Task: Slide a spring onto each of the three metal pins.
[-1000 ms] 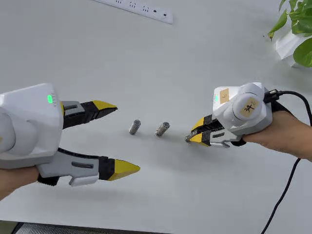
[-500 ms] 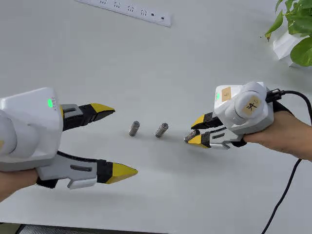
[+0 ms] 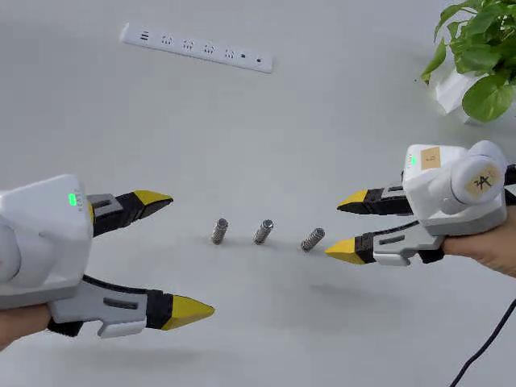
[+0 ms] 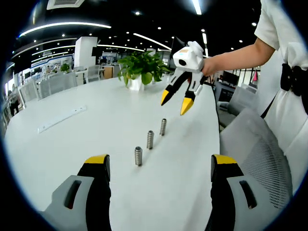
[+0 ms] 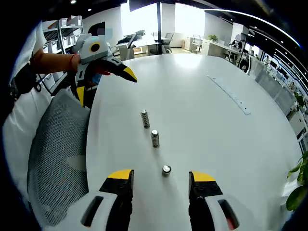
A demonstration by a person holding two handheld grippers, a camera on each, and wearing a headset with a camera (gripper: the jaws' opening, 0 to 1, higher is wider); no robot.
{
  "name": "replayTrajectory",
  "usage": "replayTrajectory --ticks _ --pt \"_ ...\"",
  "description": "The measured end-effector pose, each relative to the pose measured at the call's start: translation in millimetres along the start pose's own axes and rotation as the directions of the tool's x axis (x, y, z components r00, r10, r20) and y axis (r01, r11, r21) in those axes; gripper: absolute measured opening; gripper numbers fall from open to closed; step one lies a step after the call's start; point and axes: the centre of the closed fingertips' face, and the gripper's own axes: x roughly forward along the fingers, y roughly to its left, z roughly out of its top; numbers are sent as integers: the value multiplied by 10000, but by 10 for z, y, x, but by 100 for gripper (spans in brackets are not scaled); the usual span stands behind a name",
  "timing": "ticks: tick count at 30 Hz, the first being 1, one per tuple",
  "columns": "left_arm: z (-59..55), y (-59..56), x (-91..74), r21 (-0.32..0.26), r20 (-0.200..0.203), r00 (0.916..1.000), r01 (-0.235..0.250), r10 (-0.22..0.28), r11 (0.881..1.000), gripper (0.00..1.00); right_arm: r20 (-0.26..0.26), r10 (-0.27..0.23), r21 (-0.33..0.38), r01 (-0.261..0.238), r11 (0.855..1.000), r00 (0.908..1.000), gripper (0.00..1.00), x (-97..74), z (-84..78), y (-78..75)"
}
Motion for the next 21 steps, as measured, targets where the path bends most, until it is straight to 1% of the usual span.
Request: replayTrajectory --ticks 3,5,7,9,11,13,14,16,19,21 --pt "-9 0 -31 49 5 9999 -102 102 9999 90 362 -105 160 99 9998 9993 48 -97 -46 56" --pt "-18 -1 -55 96 -18 9999 -164 164 9998 92 575 -166 337 147 9993 9982 52 -160 -82 120" --pt "-18 -2 -77 161 53 9997 -228 228 9996 95 788 -222 477 185 9987 9966 58 -215 -138 165" --pt "-43 8 -91 149 -12 9995 -303 303 9994 97 1062 -280 597 217 9980 9939 63 -265 -183 224" --pt "-59 13 -109 207 -7 9993 -381 382 9991 99 1207 -338 710 254 9972 9921 67 -302 -224 263" --pt "-93 17 -127 80 -51 9992 -404 405 9992 99 1544 -418 872 286 9958 9871 71 -345 -248 311" --pt "-114 15 -136 123 -39 9990 -444 444 9989 99 1799 -457 983 282 9948 9826 74 -366 -250 339" --pt "-161 4 -145 128 -190 9988 -443 445 9989 99 2102 -549 1158 309 9928 9761 81 -390 -276 373" --pt "-199 0 -156 167 -256 9982 -543 547 9984 99 2275 -685 1390 373 9896 9714 88 -407 -352 400" --pt "-200 -1 -163 10 -235 9981 -568 568 9984 99 2389 -808 1543 443 9870 9677 90 -418 -397 407"
